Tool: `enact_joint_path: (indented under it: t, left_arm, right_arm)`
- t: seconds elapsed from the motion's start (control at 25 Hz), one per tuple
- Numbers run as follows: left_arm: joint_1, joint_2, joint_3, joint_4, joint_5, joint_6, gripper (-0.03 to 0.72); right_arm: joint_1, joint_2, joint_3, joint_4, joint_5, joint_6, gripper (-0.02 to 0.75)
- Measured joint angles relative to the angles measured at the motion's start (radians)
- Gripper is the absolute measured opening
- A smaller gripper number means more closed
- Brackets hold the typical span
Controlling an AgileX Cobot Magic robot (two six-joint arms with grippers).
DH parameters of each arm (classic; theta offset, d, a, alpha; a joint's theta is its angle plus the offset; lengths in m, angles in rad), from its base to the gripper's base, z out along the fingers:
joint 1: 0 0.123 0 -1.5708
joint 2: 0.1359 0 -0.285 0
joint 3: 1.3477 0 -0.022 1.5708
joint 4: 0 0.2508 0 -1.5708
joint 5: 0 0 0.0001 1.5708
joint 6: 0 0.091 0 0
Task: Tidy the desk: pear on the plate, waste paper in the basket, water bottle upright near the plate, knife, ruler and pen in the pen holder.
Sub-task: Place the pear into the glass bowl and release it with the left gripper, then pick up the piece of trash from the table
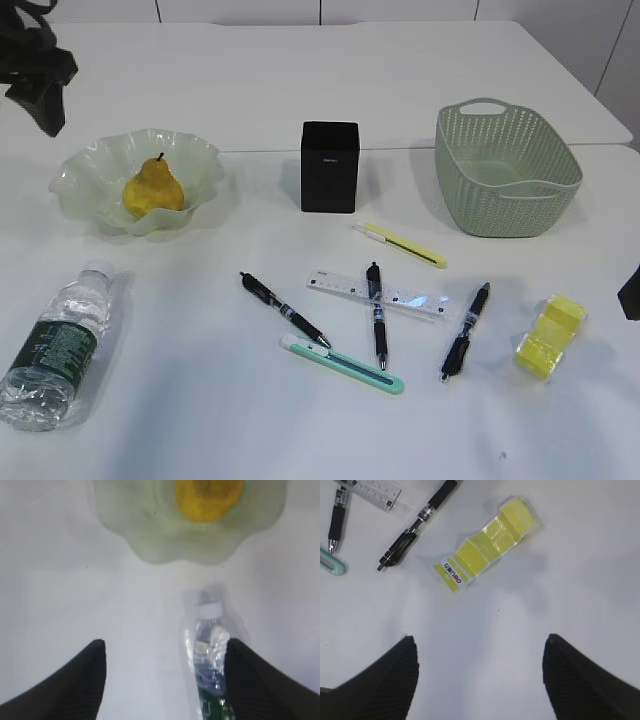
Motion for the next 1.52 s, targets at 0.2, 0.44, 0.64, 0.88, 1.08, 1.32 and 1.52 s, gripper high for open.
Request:
enact_joint_path:
  t: [0.2, 0.44, 0.64, 0.88, 1.08, 1.32, 1.52]
  left_arm:
    - [0.0, -0.112, 0.198, 0.004, 0.0, 0.008, 0.521]
    - [0.0, -0.283, 0.443, -0.033, -0.06, 0.009, 0.52]
    - [0.0, -0.461, 0.664, -0.155, -0.165, 0.01, 0.52]
    - [0.0, -0.553, 0.781, -0.205, -0.189, 0.01, 0.52]
    - [0.0, -0.559, 0.783, -0.207, -0.193, 0.01, 0.52]
    - [0.0, -0.559, 0.783, -0.209, -0.216, 0.01, 0.52]
    - [0.0, -0.559, 0.783, -0.206, -0.22, 0.01, 0.52]
  right_arm:
    - [0.0, 0.0, 0.0, 0.014, 0.011, 0.0, 0.571]
    - [0.0, 0.0, 0.0, 0.036, 0.017, 0.0, 0.571]
    - [0.0, 0.0, 0.0, 0.039, 0.027, 0.056, 0.571]
    - [0.0, 0.01, 0.0, 0.043, 0.028, 0.143, 0.571]
    - [0.0, 0.109, -0.024, 0.053, 0.009, 0.184, 0.571]
    - [0.0, 0.284, -0.086, 0.128, -0.082, 0.232, 0.571]
    - [0.0, 0.406, -0.124, 0.147, -0.136, 0.386, 0.566]
